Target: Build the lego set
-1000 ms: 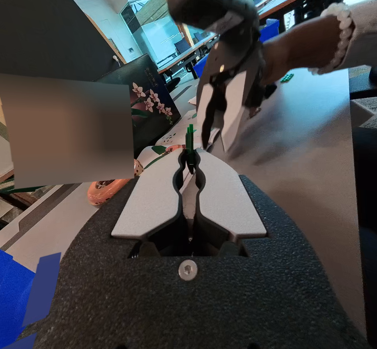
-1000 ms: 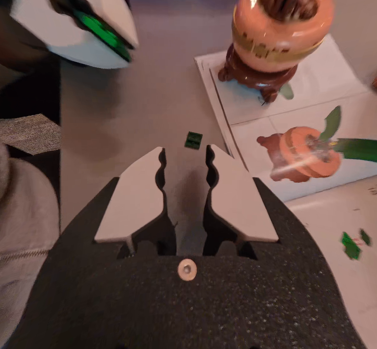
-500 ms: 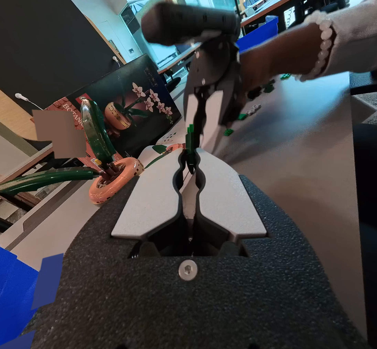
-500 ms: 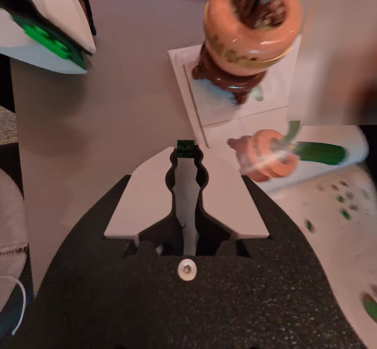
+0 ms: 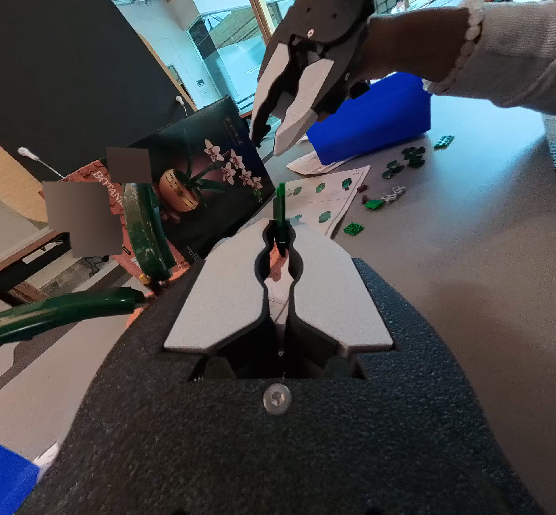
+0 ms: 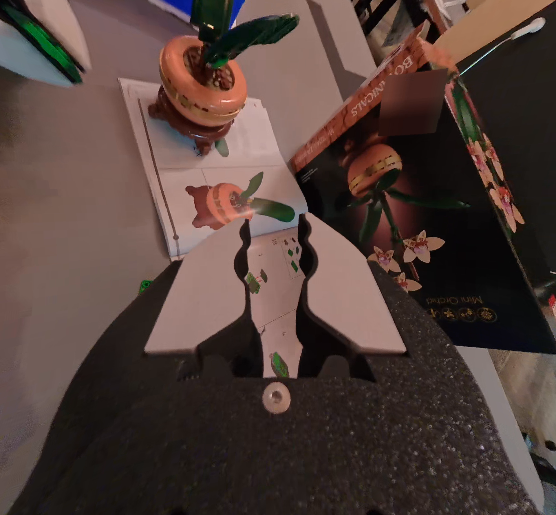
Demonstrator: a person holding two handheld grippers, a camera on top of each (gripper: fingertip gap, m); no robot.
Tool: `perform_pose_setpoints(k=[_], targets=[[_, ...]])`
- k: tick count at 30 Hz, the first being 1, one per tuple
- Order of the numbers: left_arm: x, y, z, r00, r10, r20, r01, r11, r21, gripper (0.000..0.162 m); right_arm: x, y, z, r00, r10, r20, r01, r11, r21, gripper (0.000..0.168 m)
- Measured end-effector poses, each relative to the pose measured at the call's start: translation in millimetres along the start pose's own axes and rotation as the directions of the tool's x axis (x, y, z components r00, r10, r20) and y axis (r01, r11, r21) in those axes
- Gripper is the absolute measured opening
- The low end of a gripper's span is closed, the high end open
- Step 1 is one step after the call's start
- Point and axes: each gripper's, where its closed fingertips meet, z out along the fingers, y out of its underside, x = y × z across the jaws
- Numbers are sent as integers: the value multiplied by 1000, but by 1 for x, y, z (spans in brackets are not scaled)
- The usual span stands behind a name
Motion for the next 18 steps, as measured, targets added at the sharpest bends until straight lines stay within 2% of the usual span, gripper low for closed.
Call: perform_pose_setpoints(k=[3, 5, 7, 8, 10, 13, 18], targets=[[-3, 6, 11, 1000, -13, -6, 13, 1000, -14, 6, 7, 8, -2, 999, 18, -27, -17, 1000, 20, 24], [-4, 9, 16, 1000, -26, -7, 26, 1000, -13, 5, 4, 22, 0, 999, 45, 3, -45, 999, -3, 19], [-4, 10, 17, 999, -33, -8, 33, 999, -12, 5, -14, 36, 5, 988, 101, 120, -96, 994, -43, 17], [-4, 11, 17, 999, -35, -10, 34, 999, -11, 6, -33, 43, 9, 966, 127, 226, -113, 991, -72, 18], [-1, 12, 16, 999, -41, -28, 41, 999, -4, 5, -57, 56, 21, 923, 134, 361, -92, 987, -131, 25], [2, 12, 15, 998, -44, -50, 44, 999, 1, 5, -58, 72, 39, 901, 97, 423, -29, 986, -166, 27], [7, 13, 13, 998, -6, -62, 6, 1000, -7, 6, -58, 79, 55, 827, 91, 555, 11, 984, -177, 28]])
